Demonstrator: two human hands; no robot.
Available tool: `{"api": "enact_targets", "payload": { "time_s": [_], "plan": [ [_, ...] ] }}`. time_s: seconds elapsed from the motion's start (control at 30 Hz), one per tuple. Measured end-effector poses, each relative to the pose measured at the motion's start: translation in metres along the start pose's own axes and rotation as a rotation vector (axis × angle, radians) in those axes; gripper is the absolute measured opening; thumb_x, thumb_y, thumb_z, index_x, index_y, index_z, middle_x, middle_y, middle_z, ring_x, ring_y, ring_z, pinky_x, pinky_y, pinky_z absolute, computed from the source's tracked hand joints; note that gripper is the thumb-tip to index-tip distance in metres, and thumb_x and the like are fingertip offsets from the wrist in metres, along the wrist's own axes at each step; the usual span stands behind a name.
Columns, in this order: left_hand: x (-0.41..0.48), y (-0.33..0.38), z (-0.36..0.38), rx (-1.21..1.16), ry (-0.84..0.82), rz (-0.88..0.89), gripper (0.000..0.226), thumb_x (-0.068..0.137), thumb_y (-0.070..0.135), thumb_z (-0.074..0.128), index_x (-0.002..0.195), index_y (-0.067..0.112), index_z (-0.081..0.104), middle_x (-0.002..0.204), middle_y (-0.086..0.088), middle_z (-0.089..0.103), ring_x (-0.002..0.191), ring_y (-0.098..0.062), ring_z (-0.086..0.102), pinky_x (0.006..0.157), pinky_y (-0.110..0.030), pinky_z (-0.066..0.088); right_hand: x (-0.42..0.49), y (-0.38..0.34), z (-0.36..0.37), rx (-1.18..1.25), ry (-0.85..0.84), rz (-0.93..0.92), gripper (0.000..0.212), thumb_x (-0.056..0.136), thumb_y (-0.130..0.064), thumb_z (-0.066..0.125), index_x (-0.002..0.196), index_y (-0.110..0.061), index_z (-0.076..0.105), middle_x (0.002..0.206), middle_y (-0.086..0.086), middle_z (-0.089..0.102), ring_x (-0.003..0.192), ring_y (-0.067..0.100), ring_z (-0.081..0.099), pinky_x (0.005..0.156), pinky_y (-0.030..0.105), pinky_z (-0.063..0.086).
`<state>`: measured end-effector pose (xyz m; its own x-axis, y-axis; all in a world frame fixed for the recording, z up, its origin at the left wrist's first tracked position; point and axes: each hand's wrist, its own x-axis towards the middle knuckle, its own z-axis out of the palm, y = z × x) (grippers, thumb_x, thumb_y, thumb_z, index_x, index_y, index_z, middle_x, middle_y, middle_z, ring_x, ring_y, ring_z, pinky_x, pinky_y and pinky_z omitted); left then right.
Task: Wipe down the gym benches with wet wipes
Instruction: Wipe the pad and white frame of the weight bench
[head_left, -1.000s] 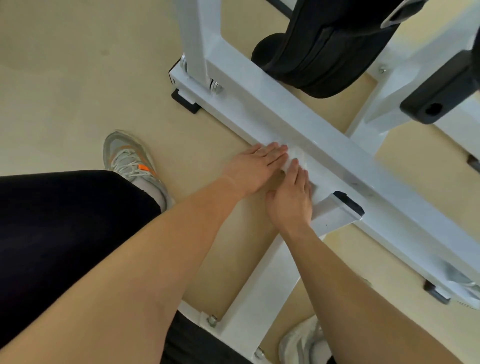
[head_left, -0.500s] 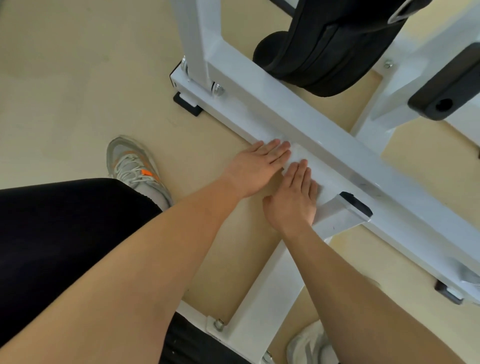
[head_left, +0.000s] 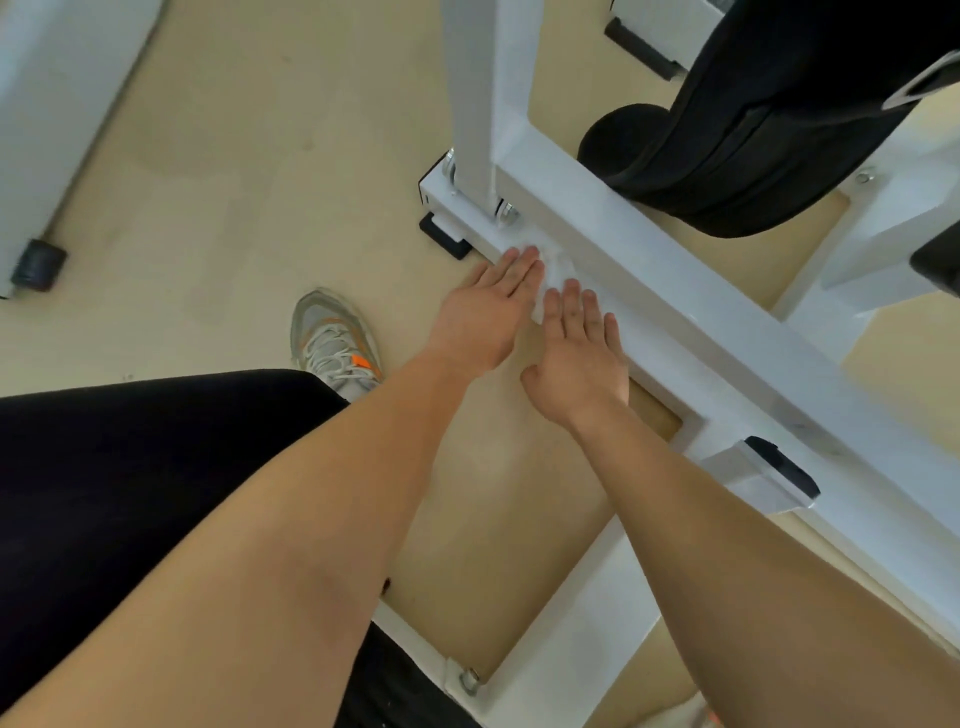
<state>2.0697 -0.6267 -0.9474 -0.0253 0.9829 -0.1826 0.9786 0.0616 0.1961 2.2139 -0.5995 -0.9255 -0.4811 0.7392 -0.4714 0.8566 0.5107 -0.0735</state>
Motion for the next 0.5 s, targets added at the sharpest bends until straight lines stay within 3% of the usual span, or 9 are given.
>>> {"api": "enact_targets", "payload": {
  "time_s": [0.17, 0.37, 0.5],
  "plan": [
    [0.004, -0.015, -0.004, -0.047, 0.008, -0.109, 0.073, 0.097, 0.001, 0.039, 0.161, 0.014, 0.007, 0.169, -0.002, 0.0, 0.155, -0.018, 0.001, 0.126, -0.037, 0.01, 0.026, -0.015, -0.014, -0.007, -0.005, -0.027, 0.085, 0.097, -0.032, 0.042, 0.159, -0.014, -0.013, 0.166, 0.005, -0.021, 0.153, 0.022, -0.018, 0.125, 0.044, -0.008],
    [0.0, 0.03, 0.009, -0.083, 0.003, 0.104, 0.065, 0.1, 0.005, 0.036, 0.16, 0.016, 0.015, 0.169, -0.001, 0.007, 0.155, -0.019, 0.007, 0.126, -0.038, 0.014, -0.027, 0.014, 0.009, -0.011, -0.009, 0.179, 0.088, 0.099, -0.036, 0.041, 0.157, -0.009, -0.018, 0.165, 0.009, -0.023, 0.154, 0.023, -0.016, 0.124, 0.042, -0.01],
    [0.0, 0.08, 0.015, -0.068, -0.066, 0.245, 0.061, 0.103, 0.01, 0.033, 0.161, 0.016, 0.013, 0.169, 0.0, 0.004, 0.155, -0.018, 0.005, 0.126, -0.035, 0.008, -0.063, 0.038, 0.023, -0.014, -0.072, 0.335, 0.09, 0.098, -0.04, 0.041, 0.156, -0.004, -0.018, 0.165, 0.013, -0.022, 0.154, 0.026, -0.016, 0.124, 0.044, -0.012]
  ]
}}
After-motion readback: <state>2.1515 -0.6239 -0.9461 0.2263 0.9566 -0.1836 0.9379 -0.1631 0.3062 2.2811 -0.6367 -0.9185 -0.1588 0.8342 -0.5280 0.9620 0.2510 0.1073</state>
